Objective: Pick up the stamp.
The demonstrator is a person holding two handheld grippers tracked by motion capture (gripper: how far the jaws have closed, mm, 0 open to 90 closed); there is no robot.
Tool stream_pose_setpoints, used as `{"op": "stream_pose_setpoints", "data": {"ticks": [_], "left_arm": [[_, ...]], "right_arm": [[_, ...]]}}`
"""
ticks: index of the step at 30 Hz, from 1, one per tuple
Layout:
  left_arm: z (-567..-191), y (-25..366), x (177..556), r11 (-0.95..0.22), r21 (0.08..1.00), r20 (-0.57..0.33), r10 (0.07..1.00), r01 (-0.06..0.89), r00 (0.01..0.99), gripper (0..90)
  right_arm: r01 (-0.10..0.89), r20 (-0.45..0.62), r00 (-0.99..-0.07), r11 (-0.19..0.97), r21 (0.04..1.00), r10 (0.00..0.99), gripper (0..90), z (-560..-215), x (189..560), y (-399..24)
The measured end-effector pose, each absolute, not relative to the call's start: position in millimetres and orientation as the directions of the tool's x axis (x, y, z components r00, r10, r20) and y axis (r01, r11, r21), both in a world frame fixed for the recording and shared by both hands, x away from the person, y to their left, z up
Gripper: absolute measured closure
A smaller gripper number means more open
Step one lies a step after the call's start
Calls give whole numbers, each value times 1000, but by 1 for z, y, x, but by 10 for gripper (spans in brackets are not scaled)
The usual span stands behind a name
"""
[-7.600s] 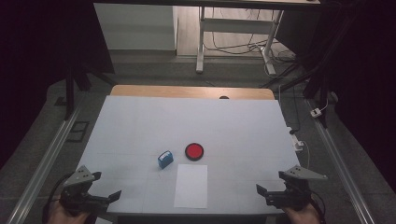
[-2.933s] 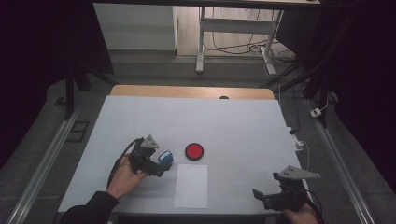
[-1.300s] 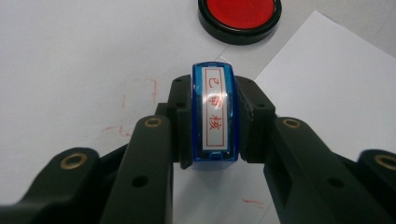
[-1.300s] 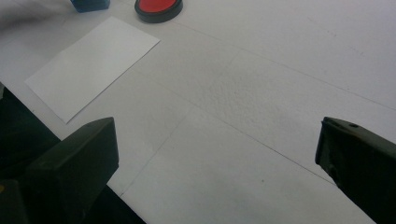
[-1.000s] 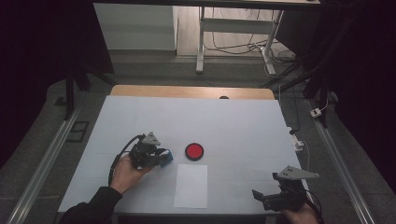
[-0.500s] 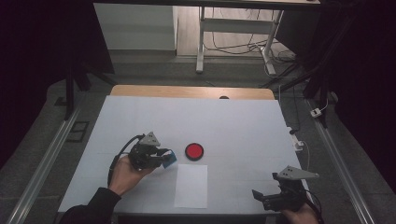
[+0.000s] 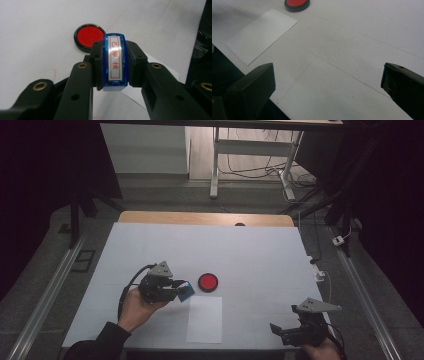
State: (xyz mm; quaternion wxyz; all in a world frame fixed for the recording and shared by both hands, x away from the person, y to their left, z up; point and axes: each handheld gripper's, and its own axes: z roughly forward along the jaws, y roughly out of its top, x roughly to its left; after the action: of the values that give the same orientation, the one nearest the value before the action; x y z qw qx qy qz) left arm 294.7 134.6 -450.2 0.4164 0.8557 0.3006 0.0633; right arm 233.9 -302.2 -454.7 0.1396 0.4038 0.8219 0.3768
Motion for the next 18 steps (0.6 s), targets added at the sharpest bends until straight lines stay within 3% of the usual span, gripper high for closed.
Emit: {"op": "stream_pose_setpoints", "data": {"ticks": [18], "left_arm": [[-435, 121, 278, -473, 795, -134, 472, 378, 871, 703]], "right_arm": [[556, 70, -638, 395, 731, 767, 2, -455, 233, -302]]}}
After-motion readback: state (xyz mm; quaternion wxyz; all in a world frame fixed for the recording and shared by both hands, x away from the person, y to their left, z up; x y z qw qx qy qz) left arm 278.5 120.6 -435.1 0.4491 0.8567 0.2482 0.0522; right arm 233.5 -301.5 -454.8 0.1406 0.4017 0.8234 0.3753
